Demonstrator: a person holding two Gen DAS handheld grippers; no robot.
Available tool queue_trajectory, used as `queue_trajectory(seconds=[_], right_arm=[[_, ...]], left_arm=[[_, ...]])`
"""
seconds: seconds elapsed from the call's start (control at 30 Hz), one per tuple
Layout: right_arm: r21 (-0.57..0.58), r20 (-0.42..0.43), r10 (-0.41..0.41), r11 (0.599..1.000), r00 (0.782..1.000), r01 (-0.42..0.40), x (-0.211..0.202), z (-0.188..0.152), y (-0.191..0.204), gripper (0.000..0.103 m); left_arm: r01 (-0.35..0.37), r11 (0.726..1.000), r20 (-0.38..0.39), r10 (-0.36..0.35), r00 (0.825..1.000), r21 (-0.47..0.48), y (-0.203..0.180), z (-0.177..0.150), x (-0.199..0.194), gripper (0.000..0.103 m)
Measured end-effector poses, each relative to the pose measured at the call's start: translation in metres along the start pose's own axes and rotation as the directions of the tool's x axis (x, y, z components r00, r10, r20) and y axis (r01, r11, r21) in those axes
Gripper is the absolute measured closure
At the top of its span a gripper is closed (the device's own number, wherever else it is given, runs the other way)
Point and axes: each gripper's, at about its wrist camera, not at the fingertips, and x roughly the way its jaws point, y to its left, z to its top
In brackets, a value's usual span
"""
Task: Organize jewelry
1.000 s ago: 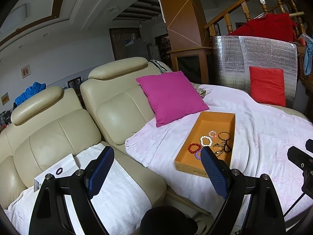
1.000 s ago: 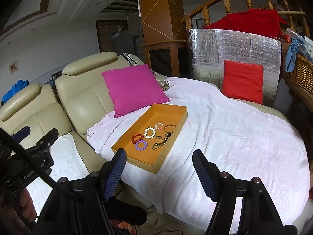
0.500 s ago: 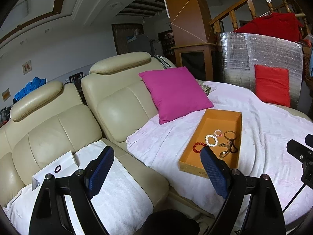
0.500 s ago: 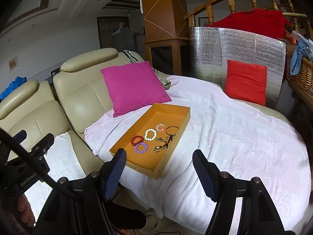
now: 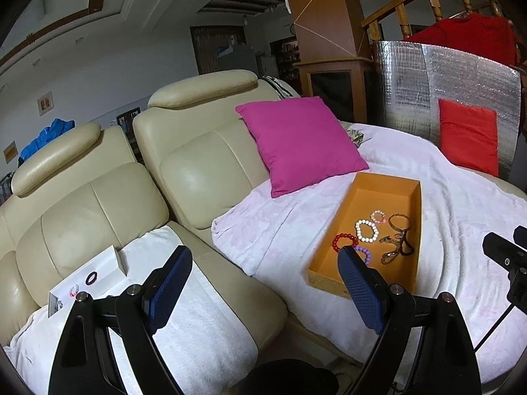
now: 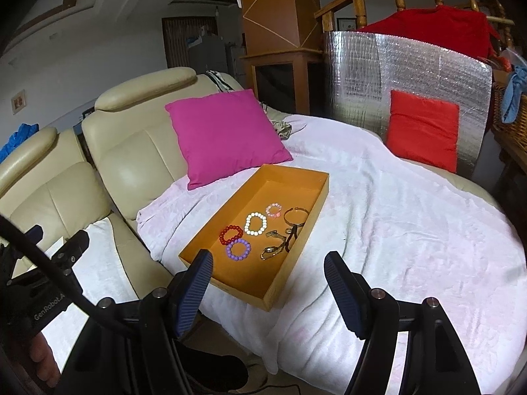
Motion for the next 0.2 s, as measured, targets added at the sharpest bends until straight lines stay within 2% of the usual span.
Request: queue_trajectory(seconds=[0.1,0.2], right_arm=[[0.010,0.000,-0.003,1.000,1.000,0.003,0.004,0.000,-0.011,0.030],[0.049,0.013,-0.046,0.998,0.999,0.045,0.003,0.000,-0.038,0.030]], left_arm=[[0.010,1.000,0.025,-0.011,1.000,0.027,-0.013,0.003,0.001,0.013],[0.079,0.994,0.040,-0.082,0.996,0.071,-0.042,0.009,0.002,0.013]])
